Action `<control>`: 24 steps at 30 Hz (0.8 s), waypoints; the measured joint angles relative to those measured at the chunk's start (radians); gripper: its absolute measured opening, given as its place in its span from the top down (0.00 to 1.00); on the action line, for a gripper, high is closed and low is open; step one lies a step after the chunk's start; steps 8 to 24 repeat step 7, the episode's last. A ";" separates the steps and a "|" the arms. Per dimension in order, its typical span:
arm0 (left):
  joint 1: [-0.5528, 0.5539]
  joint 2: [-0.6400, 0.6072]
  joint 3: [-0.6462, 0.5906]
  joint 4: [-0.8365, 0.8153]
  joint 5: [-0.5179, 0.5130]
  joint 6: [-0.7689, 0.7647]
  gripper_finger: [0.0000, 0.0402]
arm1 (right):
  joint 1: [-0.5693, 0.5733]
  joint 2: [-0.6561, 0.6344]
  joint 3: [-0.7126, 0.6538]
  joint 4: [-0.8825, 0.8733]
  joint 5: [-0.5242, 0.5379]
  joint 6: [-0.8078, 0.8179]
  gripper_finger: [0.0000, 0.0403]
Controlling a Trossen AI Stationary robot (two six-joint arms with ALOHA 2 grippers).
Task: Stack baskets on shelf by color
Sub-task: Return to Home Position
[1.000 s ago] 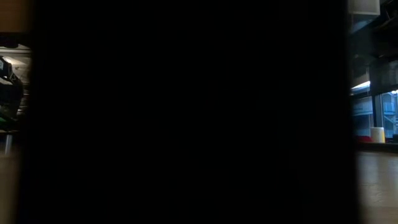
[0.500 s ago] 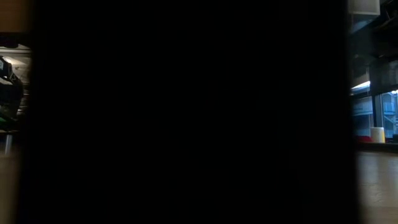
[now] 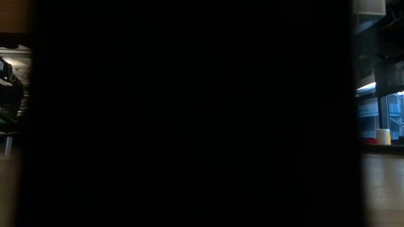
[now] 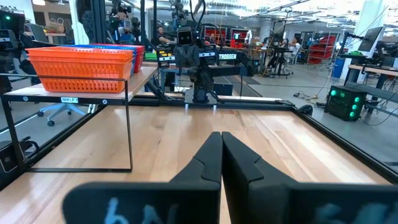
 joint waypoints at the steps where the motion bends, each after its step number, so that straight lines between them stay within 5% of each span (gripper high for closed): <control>1: 0.000 0.000 0.000 0.000 0.000 0.000 0.99 | 0.000 0.000 0.000 0.000 0.000 0.000 1.00; 24: 0.000 0.000 0.000 0.000 0.000 0.000 0.96 | 0.000 0.000 0.000 0.000 0.000 0.000 1.00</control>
